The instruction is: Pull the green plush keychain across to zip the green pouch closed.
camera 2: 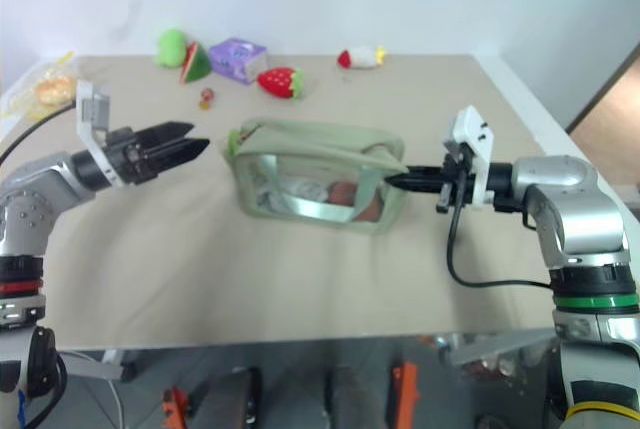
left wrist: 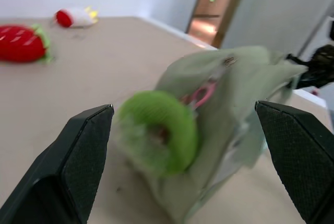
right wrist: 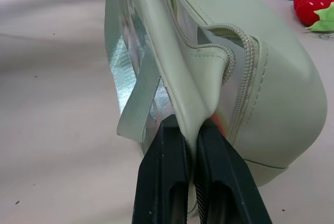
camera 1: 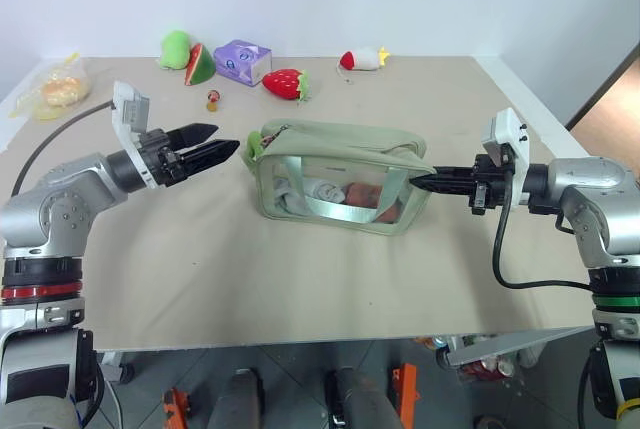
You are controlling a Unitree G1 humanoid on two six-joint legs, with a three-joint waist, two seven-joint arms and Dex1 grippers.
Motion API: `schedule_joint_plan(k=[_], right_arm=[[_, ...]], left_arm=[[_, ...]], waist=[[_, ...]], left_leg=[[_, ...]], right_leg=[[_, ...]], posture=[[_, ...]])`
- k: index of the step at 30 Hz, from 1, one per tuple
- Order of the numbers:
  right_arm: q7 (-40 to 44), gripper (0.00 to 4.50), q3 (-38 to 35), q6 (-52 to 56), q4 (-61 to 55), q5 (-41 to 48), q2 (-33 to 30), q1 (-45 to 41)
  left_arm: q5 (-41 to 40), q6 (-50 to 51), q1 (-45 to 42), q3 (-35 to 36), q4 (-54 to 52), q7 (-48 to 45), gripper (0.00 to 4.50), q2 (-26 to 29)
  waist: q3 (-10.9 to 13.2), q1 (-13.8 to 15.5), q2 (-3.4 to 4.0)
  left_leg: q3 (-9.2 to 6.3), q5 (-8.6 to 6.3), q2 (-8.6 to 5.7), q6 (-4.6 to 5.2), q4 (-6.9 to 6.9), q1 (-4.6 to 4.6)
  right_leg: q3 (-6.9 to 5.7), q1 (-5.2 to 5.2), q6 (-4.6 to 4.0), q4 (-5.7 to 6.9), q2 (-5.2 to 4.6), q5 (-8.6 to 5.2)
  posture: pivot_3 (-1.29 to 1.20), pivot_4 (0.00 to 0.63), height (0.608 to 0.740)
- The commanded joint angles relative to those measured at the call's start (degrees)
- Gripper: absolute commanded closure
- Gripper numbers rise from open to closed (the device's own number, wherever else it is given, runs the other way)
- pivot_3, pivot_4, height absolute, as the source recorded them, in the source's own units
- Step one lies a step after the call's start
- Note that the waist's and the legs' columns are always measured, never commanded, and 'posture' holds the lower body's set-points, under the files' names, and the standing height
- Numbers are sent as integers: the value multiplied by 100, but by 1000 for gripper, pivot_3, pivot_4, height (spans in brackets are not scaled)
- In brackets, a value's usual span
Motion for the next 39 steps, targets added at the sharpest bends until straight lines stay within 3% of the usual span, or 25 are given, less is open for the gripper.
schedule_joint_plan(k=[1,29,32,39], right_arm=[[-4,4485,20,-62,-114,-19,-4,-84],[-317,4485,-259,77,-774,114,-160,409],[-346,4500,-288,96,-837,149,-191,452],[-402,4500,-329,137,-950,198,-201,537]], left_arm=[[12,-73,85,131,-78,-25,0,-40],[986,-372,-871,-321,1829,-203,0,-857],[1133,-540,-957,-328,2029,-156,831,-964],[1167,-715,-1134,-259,2203,-206,3240,-1201]], waist=[[0,-2,0],[-2,-3,-2],[-2,3,-3],[-2,3,-3]], left_leg=[[0,0,0,0,0,0],[0,1,0,2,3,2],[0,1,-1,2,4,1],[0,1,-1,2,7,0]], right_leg=[[0,0,0,0,0,0],[5,0,4,0,5,9],[6,2,5,0,4,9],[6,1,7,0,4,10]], posture=[[0,150,740],[0,150,740],[0,150,740],[0,150,740]])
